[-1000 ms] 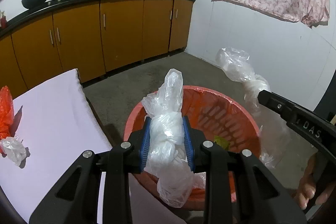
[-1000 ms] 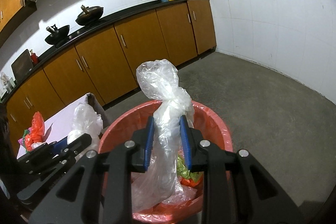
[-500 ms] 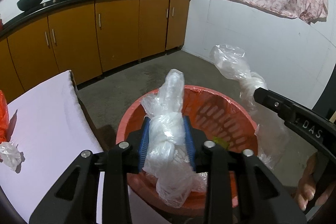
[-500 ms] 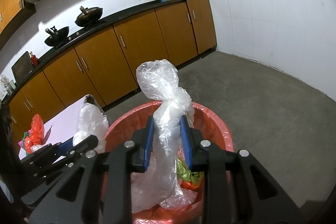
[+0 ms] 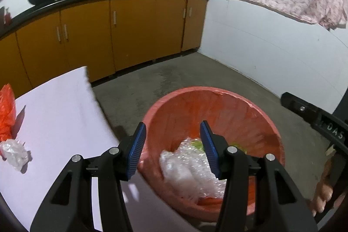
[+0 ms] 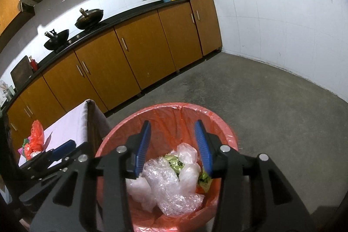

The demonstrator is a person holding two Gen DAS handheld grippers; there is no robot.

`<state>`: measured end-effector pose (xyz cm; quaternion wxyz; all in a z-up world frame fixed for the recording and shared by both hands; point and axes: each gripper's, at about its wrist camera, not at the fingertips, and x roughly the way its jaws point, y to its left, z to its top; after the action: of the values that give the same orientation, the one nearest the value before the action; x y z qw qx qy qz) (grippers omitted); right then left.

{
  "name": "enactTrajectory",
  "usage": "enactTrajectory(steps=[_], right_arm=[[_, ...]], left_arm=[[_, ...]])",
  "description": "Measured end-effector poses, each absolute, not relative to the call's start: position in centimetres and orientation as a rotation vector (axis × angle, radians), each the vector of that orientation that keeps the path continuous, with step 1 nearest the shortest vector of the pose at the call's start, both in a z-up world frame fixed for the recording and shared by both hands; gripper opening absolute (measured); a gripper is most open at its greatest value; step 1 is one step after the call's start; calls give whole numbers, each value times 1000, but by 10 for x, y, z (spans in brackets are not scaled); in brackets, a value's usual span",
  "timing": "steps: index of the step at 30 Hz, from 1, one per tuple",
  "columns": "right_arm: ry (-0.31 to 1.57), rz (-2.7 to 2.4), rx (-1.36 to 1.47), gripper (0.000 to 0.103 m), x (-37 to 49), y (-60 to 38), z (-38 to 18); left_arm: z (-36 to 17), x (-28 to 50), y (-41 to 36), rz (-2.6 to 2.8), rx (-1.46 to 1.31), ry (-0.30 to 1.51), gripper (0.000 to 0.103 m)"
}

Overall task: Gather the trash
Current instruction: 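Return both open tools to the table and grasp small bubble wrap with the right tool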

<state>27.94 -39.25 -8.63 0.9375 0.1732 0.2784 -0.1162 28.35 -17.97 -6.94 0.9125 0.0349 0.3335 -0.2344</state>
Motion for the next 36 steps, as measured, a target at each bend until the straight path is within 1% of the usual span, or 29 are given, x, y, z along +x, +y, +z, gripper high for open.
enactTrajectory(steps=[6,10,14,15,16,24,28,34,36], right_arm=[[574,-191,333,42,284,-378,-84],[590,-128,308,42,292,-353,-82],[609,-64,277,43,303,-318,-80],[614,-49,268,44,305,-309,-80],[618,-30,255,45,307,-298,-80],[648,137,176,54,324,-210,-82],[676,261,155,54,335,-159,-84],[731,388,79,54,357,-81,-99],[754,408,60,54,365,-62,-107]], left_arm=[[-67,281,-144,-420,45,681,53],[-64,278,-100,-341,21,665,56],[-64,271,-50,-240,10,649,57],[-64,269,-38,-211,11,642,59],[-65,267,-29,-188,12,637,61],[-75,252,74,47,-1,636,67],[-79,246,115,147,-23,631,73],[-81,239,175,263,-63,615,78],[-80,240,188,284,-72,609,79]])
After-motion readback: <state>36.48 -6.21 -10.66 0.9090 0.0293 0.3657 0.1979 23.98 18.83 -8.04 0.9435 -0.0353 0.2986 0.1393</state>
